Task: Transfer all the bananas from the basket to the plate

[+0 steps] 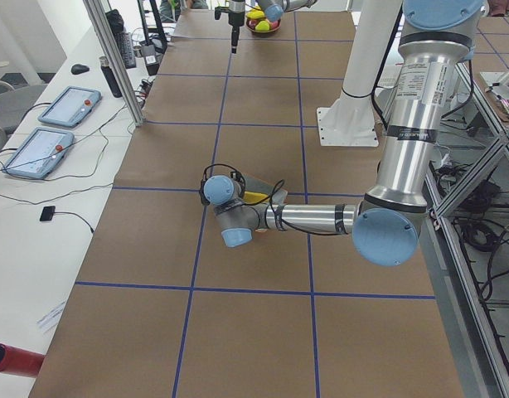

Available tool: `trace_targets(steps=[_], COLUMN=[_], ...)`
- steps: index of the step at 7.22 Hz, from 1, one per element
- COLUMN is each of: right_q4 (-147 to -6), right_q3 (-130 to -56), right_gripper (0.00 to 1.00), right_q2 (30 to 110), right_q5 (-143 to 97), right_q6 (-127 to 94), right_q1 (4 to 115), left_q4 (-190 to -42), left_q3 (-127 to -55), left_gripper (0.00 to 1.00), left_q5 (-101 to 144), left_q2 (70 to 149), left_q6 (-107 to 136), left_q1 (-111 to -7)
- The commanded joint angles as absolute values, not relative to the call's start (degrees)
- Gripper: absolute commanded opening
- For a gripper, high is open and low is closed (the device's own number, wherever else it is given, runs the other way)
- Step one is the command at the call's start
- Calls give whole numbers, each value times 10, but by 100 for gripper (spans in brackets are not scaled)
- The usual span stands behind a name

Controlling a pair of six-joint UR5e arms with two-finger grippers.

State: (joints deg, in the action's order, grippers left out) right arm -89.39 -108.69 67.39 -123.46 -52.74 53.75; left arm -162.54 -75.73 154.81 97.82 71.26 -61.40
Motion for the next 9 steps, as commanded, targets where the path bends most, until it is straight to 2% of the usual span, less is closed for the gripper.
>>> trace_targets(steps=[1, 5, 9], right_q4=[-894, -883, -840], right_q3=[-1085, -1094, -1086], right_gripper=[100, 100, 100], right_q2=[679, 732, 878], right_q5=[-1218, -1225, -1223], right_q6=[-525, -516, -315], right_q1=[541, 599, 723], left_q4=[-1629, -1628, -1599], left_q3=[-758, -772, -771], left_gripper=[100, 100, 100], left_q5=[1546, 1535, 1511], left_q2=[964, 976, 1046], left_q6=[712, 718, 771], left_q1=[-617, -634, -650])
